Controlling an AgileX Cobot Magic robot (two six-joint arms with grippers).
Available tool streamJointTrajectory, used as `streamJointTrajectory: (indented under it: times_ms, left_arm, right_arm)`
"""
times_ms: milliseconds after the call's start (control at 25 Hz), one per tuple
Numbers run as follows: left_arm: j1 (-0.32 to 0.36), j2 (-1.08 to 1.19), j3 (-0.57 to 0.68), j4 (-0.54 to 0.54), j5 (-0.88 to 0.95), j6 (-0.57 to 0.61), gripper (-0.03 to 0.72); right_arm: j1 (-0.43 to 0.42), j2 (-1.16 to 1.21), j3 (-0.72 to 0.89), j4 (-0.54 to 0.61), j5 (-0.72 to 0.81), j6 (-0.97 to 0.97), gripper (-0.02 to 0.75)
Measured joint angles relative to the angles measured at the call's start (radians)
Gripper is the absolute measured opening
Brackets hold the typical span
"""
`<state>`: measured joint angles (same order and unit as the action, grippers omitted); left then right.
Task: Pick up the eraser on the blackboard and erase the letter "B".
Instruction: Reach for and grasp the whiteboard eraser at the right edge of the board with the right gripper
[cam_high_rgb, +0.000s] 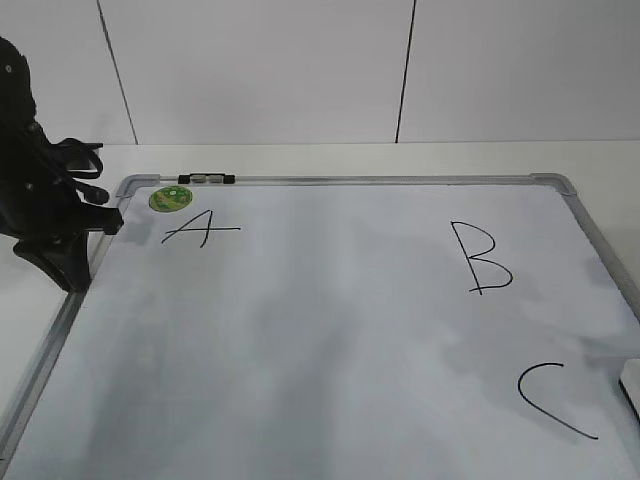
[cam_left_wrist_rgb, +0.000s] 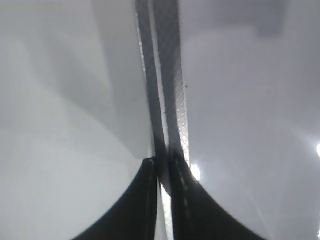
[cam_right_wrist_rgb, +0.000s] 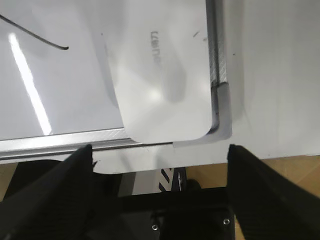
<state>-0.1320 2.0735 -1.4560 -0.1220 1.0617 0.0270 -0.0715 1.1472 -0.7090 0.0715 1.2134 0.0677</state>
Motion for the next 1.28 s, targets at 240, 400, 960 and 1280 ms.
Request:
streamJointTrajectory:
  times_ms: [240, 400, 960, 1280]
  left_arm:
    - [0.000, 0.000, 0.000, 0.000, 0.000, 0.000, 0.025]
    - [0.000, 0.000, 0.000, -0.002, 0.000, 0.000, 0.025]
    - [0.000, 0.000, 0.000, -0.002, 0.000, 0.000, 0.025]
    - [0.000, 0.000, 0.000, -0.002, 0.000, 0.000, 0.025]
  right_arm:
    - [0.000, 0.112, -0.003, 0.000, -0.095, -0.032, 0.661]
    - [0.000, 0.164, -0.010, -0.007, -0.158, -0.036, 0.661]
    - [0.000, 0.293, -0.026, -0.015, -0.239, -0.037, 0.661]
    - [0.000, 0.353, -0.051, -0.015, -0.250, -0.037, 0.661]
